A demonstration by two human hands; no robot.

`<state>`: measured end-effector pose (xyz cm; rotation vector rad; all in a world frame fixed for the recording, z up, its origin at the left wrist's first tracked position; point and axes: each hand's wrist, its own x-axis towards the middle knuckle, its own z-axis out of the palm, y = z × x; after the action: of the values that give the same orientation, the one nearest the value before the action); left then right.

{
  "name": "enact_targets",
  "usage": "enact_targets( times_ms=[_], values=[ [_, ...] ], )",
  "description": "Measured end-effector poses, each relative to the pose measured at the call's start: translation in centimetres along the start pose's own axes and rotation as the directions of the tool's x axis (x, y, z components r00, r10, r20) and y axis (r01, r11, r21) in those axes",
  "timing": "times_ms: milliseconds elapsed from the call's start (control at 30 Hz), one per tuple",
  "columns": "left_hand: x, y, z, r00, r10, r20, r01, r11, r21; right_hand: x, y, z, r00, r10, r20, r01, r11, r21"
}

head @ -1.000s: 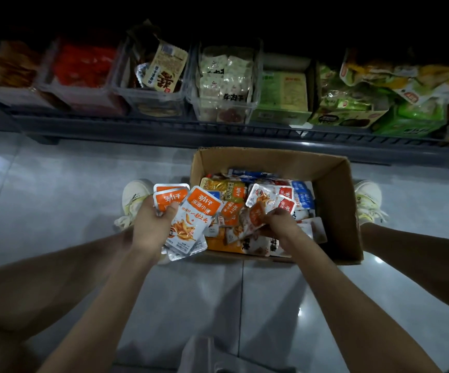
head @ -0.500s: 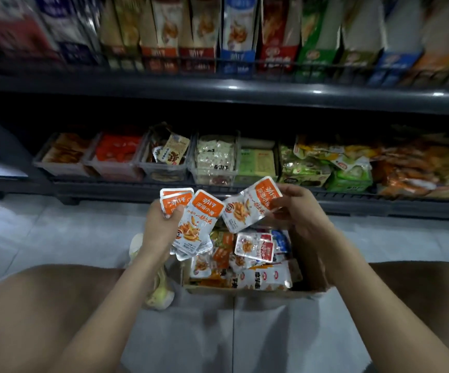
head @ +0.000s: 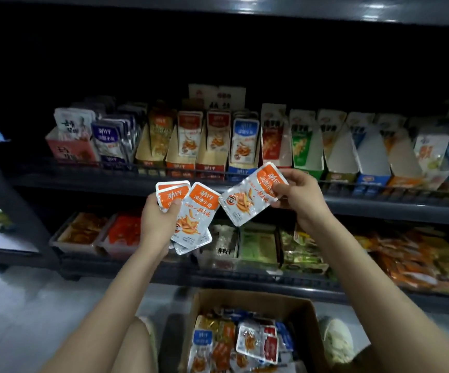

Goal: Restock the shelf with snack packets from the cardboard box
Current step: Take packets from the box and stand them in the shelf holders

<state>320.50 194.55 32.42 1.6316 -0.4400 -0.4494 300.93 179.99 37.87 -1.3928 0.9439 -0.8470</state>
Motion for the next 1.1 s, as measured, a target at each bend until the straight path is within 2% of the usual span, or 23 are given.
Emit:
enact_targets(
  times_ms=[267, 400, 533, 667, 900, 1000, 1100],
  values=[
    [4.7, 3.5, 0.9, 0.994, 0.093, -0.049, -0.095, 0.994, -0.046, 6.6, -4.4, 4.0, 0.995, -0.093, -0.042, 0.092, 0.995, -0.031],
    [7.4, 4.6, 1.1, 0.989, 0.121, -0.081, -0.126, 0.99, -0.061, 10.4, -5.8, 6.2, 0.968, -0.225, -0.111, 0.206, 0.965, -0.159],
    [10.1, 5.5, 1.5, 0.981, 0.151, -0.124, -0.162, 0.983, -0.083, 14.3, -6.1, 8.3, 0.917, -0.37, -0.151, 0.299, 0.886, -0.355],
    [12.0, 5.7, 1.5, 0.983, 0.129, -0.128, -0.144, 0.983, -0.111, 16.5, -5.7, 9.7, 0.926, -0.346, -0.15, 0.26, 0.874, -0.41],
    [14.3, 5.0, 0.1, 0.979, 0.105, -0.175, -0.13, 0.981, -0.141, 17.7, -5.1, 13.2, 0.968, -0.227, -0.108, 0.196, 0.951, -0.24],
    [15.0, 4.8, -0.8, 0.974, 0.102, -0.202, -0.131, 0.982, -0.135, 18.4, -4.6, 15.5, 0.958, -0.283, -0.05, 0.252, 0.91, -0.329],
    [15.6, 4.6, -1.8, 0.97, 0.101, -0.222, -0.131, 0.984, -0.124, 19.3, -4.1, 17.5, 0.926, -0.376, 0.015, 0.327, 0.785, -0.527]
  ],
)
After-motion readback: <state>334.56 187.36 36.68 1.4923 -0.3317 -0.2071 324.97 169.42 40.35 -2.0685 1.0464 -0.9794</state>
